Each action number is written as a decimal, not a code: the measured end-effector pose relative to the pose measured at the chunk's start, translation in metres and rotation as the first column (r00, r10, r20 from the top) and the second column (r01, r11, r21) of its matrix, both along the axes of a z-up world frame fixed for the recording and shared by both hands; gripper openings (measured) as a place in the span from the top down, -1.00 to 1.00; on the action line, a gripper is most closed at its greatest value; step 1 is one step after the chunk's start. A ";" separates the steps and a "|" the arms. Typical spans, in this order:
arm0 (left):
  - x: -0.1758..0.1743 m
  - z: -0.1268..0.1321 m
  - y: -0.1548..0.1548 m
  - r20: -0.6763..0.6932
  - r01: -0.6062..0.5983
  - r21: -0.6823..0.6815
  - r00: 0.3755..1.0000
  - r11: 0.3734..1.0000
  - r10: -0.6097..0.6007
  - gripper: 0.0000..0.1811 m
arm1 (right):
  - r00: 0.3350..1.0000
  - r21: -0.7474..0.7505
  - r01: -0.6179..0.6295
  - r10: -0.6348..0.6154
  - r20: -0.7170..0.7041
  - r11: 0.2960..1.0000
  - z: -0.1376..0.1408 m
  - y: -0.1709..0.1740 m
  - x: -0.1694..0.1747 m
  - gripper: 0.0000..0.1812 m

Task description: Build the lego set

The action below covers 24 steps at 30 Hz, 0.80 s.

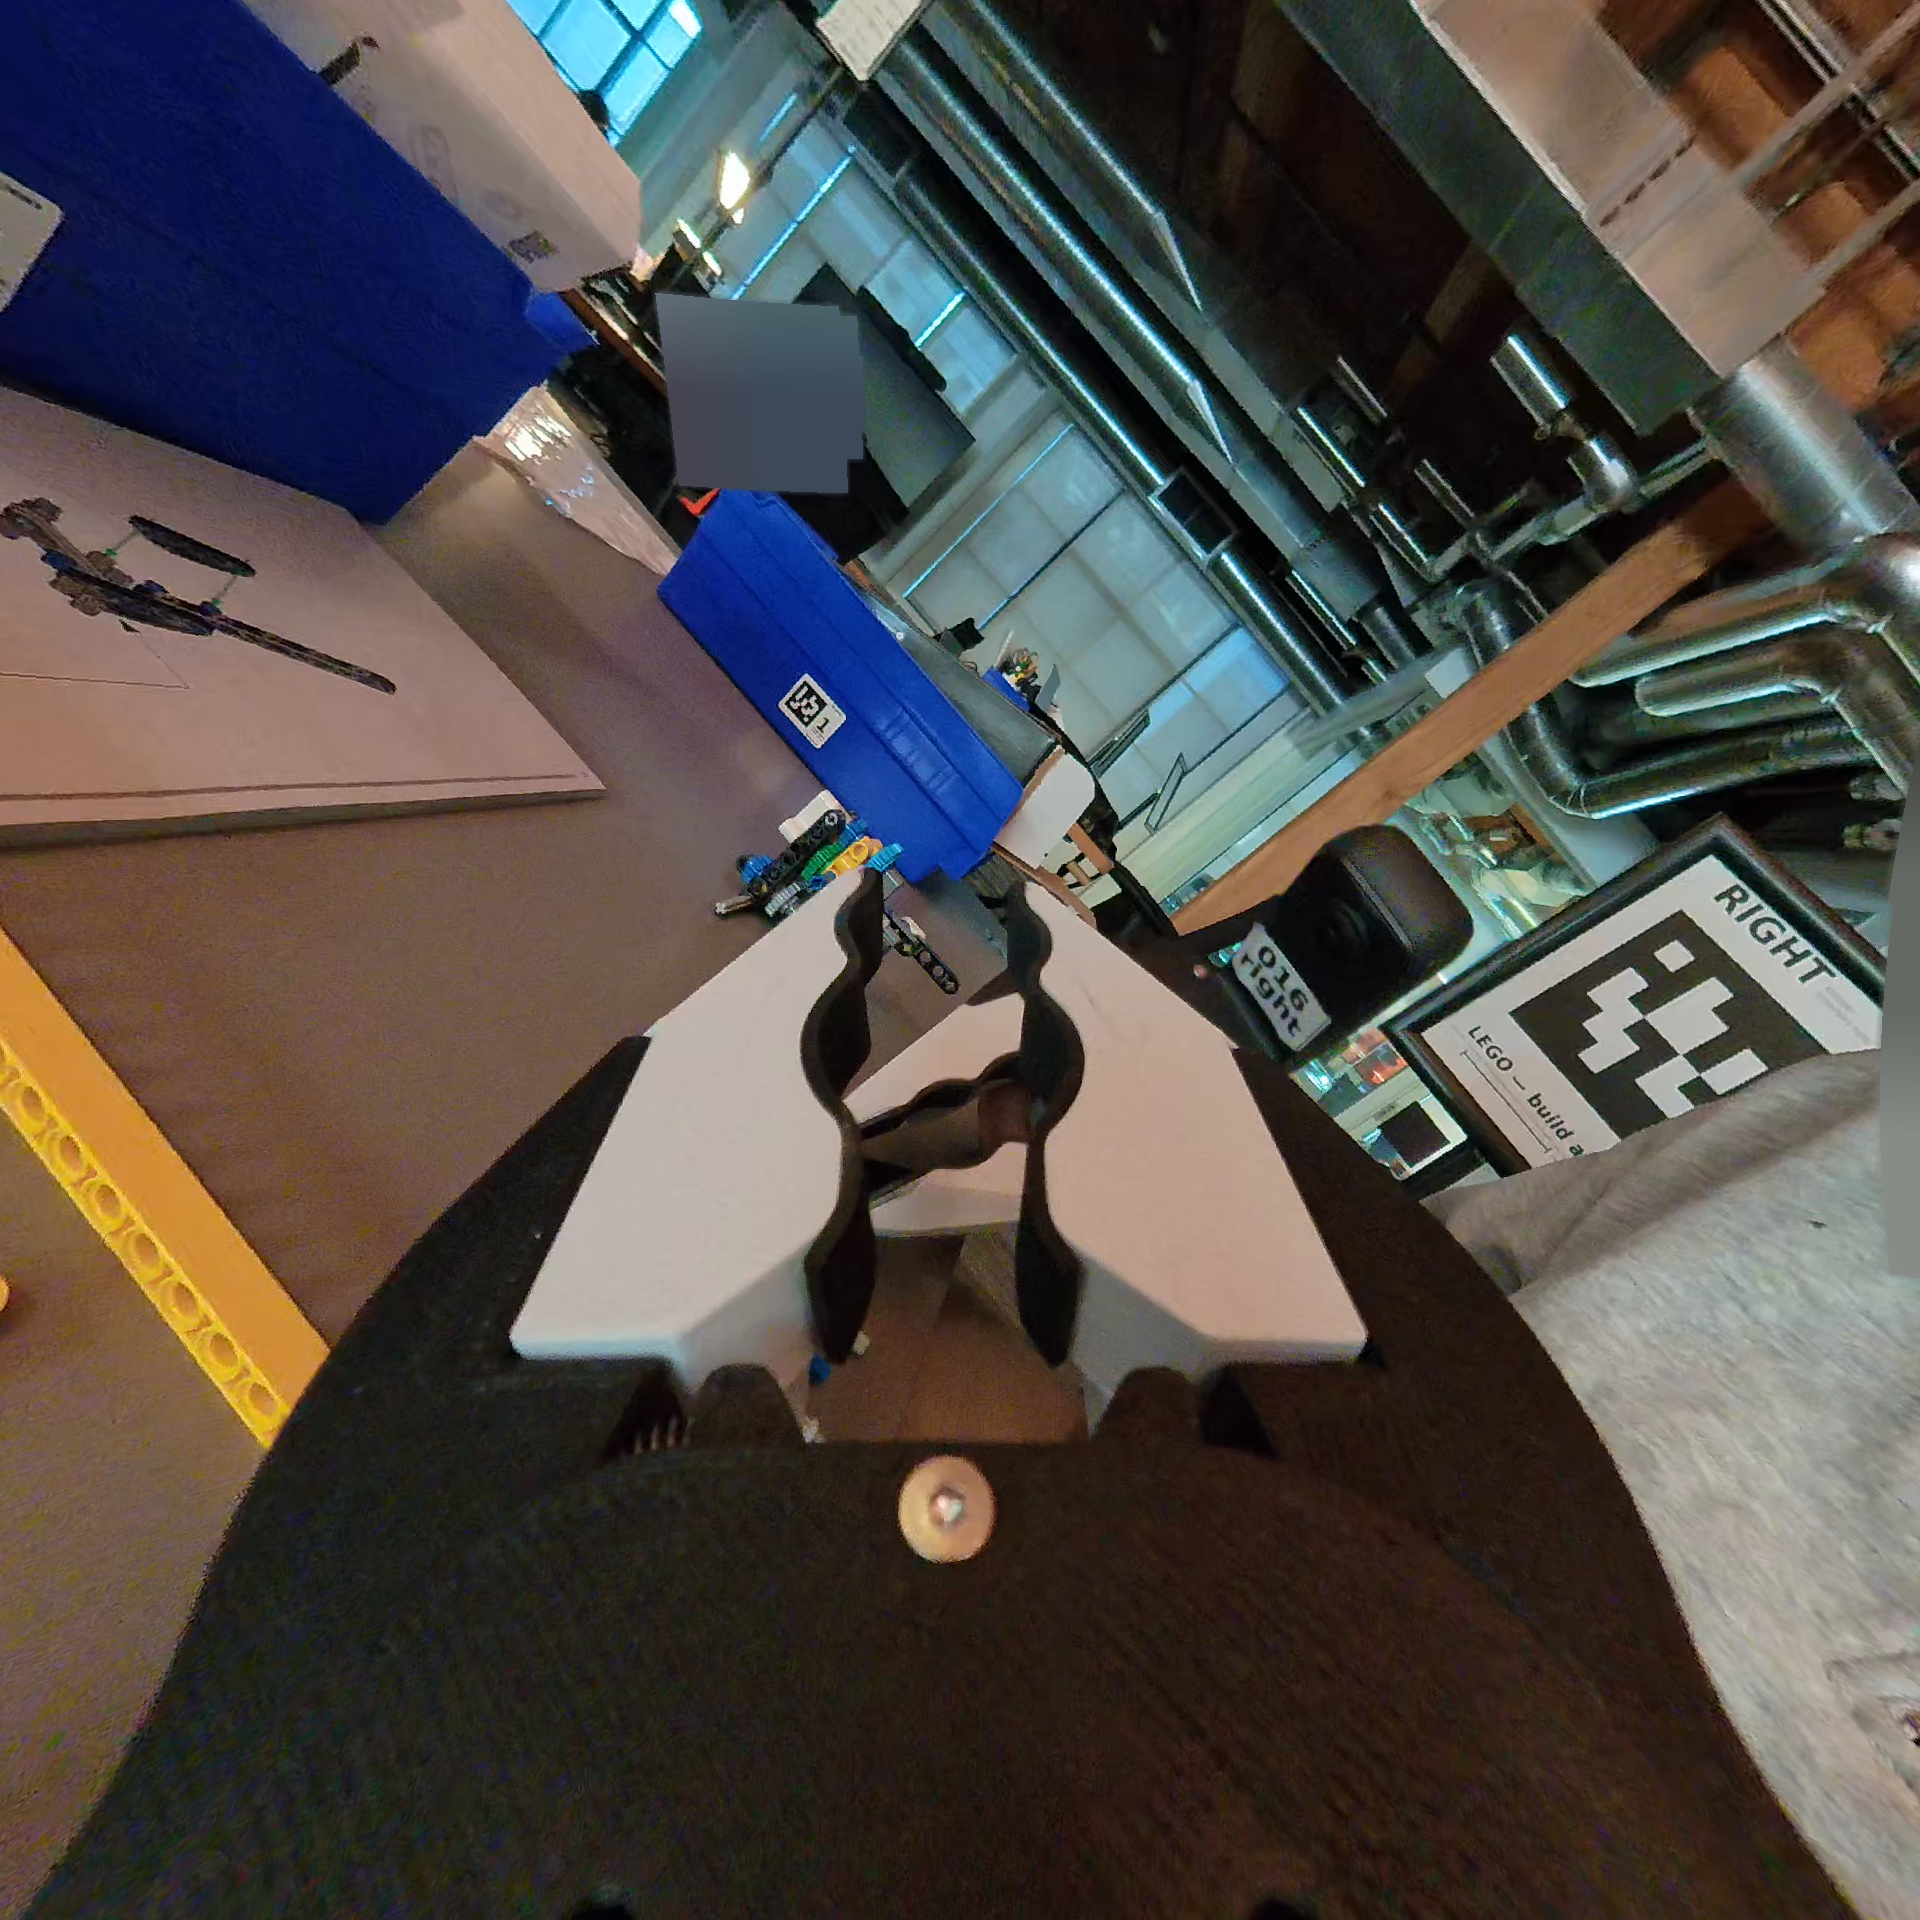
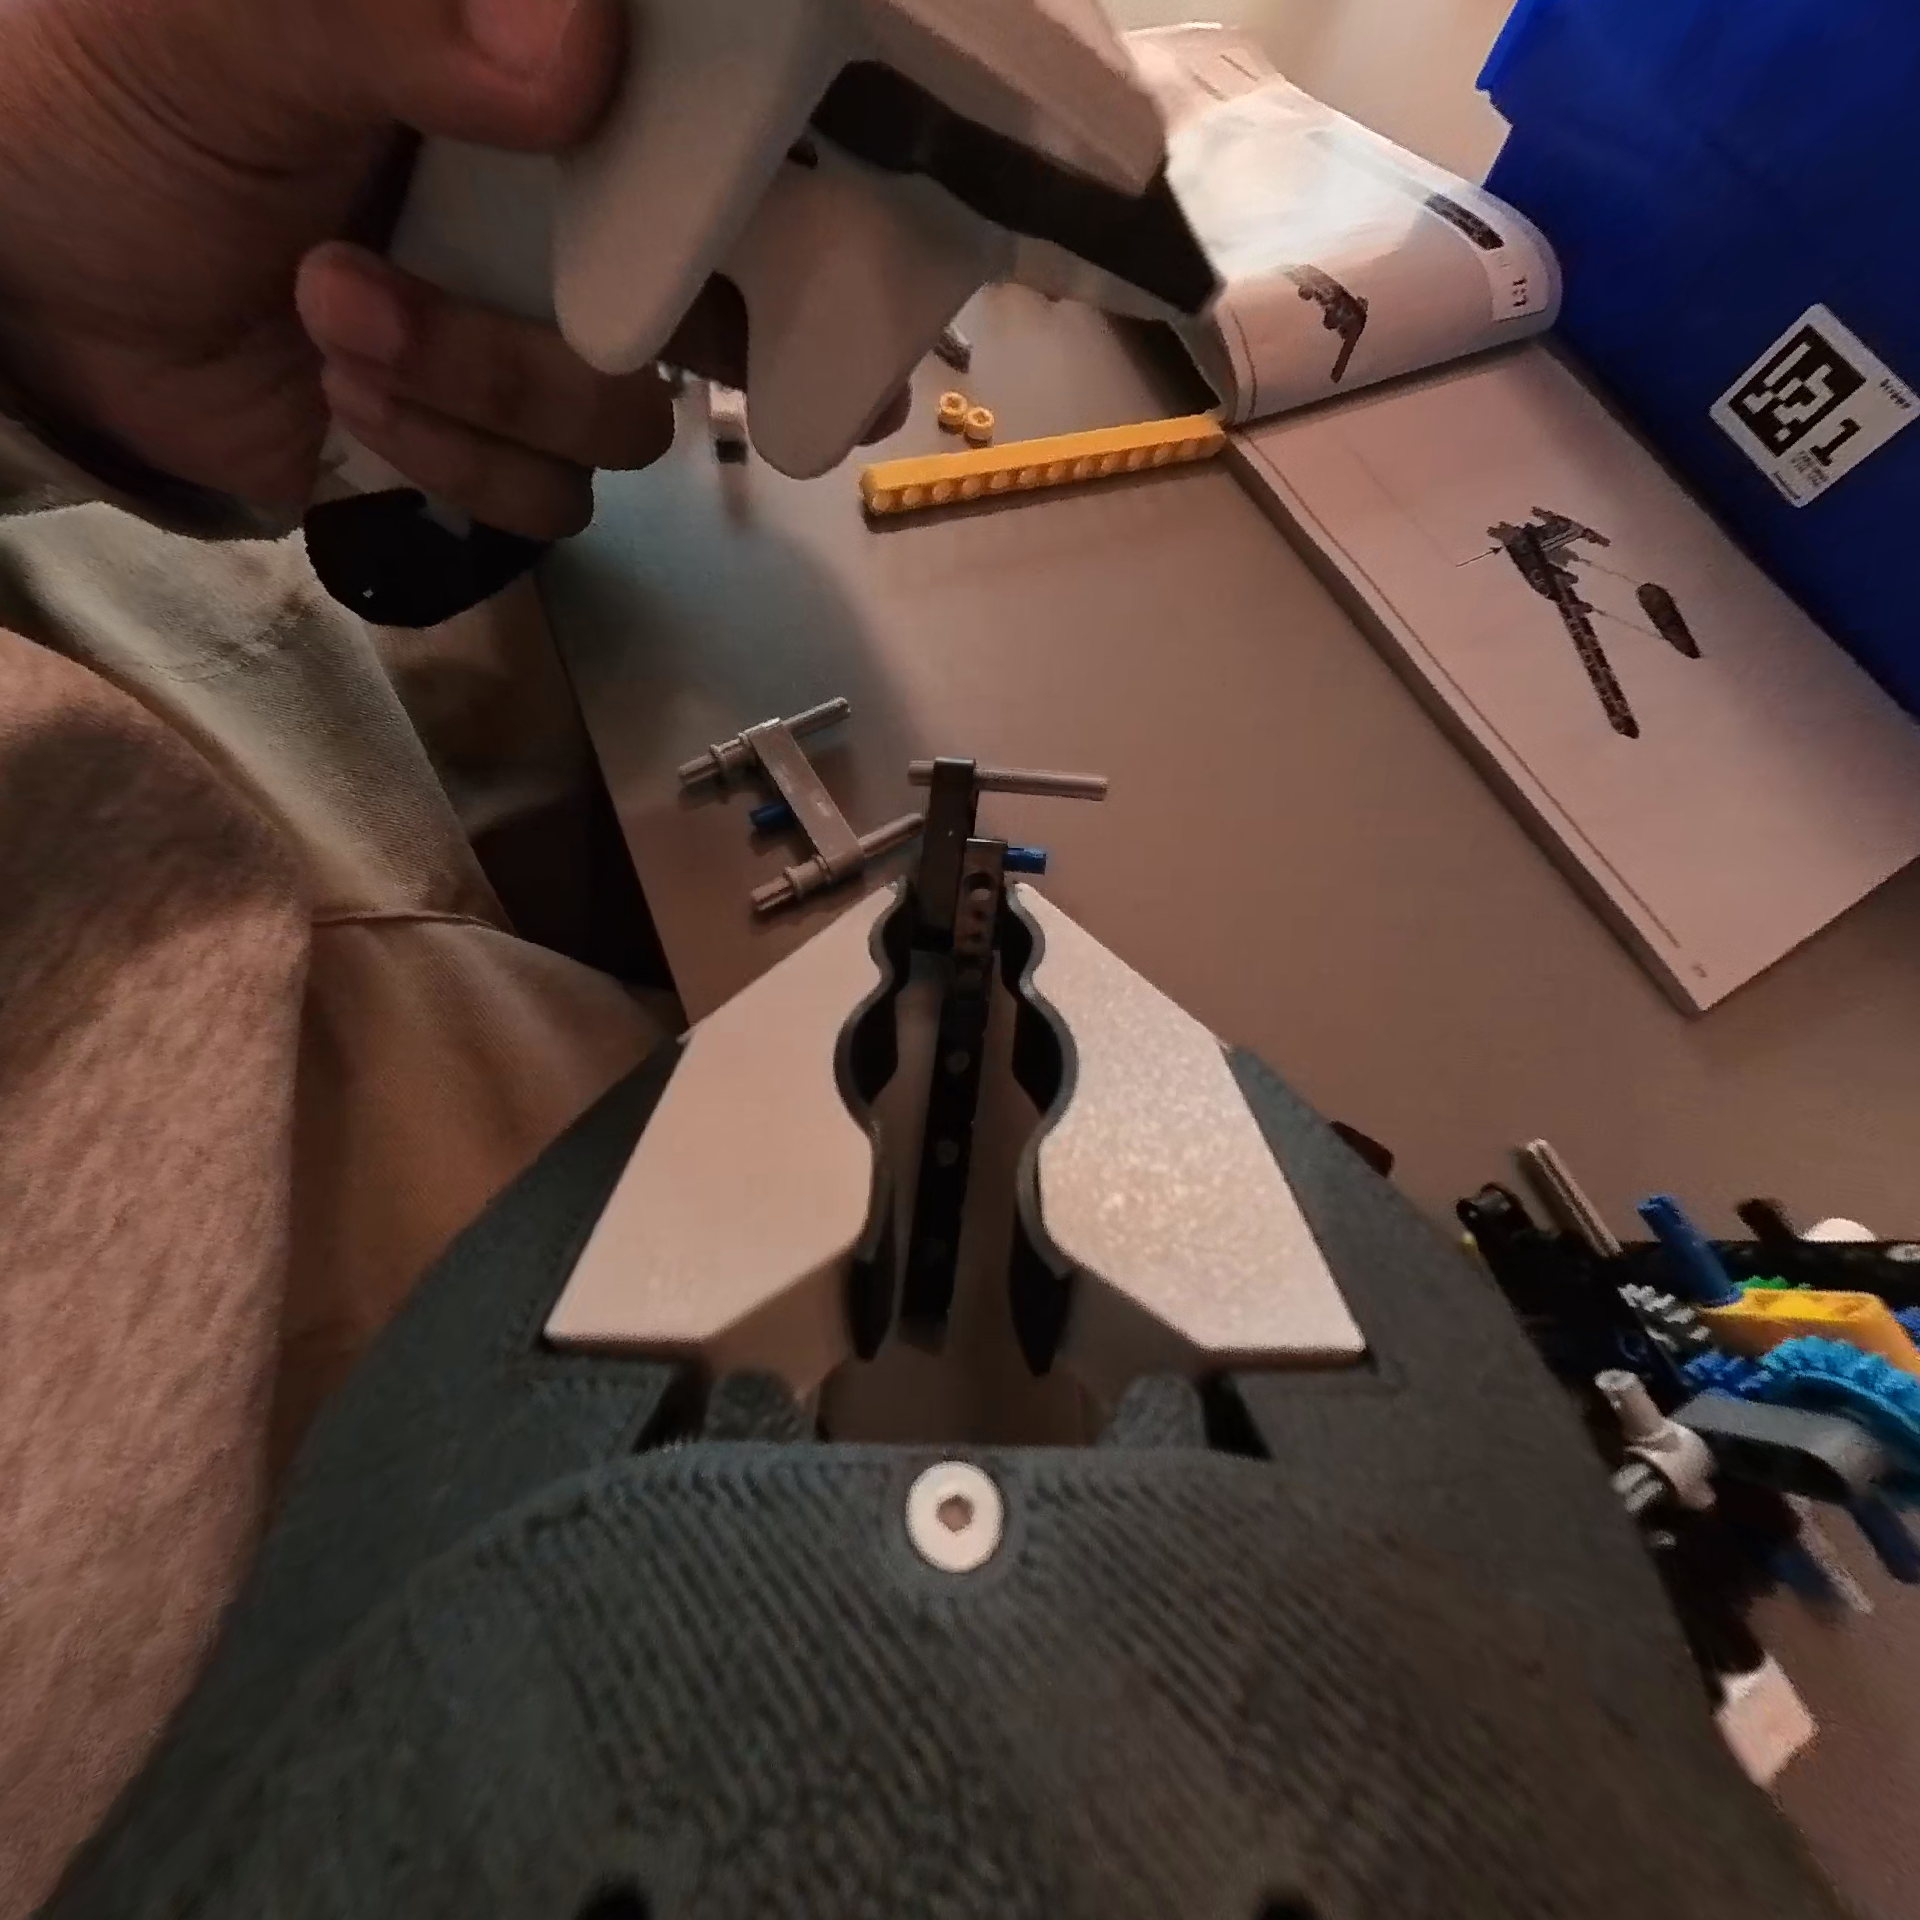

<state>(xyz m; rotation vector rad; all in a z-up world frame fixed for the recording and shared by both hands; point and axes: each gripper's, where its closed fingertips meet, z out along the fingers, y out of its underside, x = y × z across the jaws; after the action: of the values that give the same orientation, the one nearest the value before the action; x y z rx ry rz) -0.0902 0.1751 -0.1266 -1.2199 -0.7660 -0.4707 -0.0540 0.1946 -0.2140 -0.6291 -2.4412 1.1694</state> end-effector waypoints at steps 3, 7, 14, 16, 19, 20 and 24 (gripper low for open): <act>-0.001 0.000 -0.001 0.000 -0.004 0.000 1.000 1.000 0.004 0.78 | 0.999 -0.093 0.022 -0.017 0.050 0.995 0.008 0.001 -0.001 0.83; -0.001 0.000 -0.001 0.002 -0.004 0.001 1.000 1.000 0.004 0.78 | 0.980 -0.295 0.071 -0.011 0.198 0.953 0.022 0.002 -0.001 0.84; -0.001 -0.001 0.000 0.002 -0.001 -0.002 1.000 1.000 0.001 0.78 | 0.897 -0.640 0.196 0.128 0.423 0.743 0.056 0.009 -0.002 0.85; 0.000 -0.001 0.000 0.002 0.000 -0.003 1.000 1.000 0.000 0.78 | 0.879 -0.699 0.217 0.175 0.444 0.681 0.065 0.012 -0.002 0.85; 0.000 -0.002 0.001 0.004 0.003 -0.003 1.000 1.000 -0.003 0.78 | 0.857 -0.757 0.245 0.230 0.462 0.606 0.073 0.015 -0.002 0.85; 0.000 -0.002 0.001 0.004 0.004 -0.003 1.000 1.000 -0.004 0.78 | 0.851 -0.768 0.251 0.243 0.465 0.589 0.075 0.016 -0.002 0.85; 0.001 -0.002 0.001 0.004 0.007 -0.005 1.000 1.000 -0.007 0.78 | 0.844 -0.789 0.260 0.266 0.466 0.556 0.079 0.018 -0.003 0.85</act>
<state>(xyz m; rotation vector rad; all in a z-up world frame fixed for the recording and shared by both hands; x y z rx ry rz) -0.0892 0.1765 -0.1286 -1.2270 -0.7666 -0.4773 -0.0567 0.2126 -0.1351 -1.3897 -2.0872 2.4934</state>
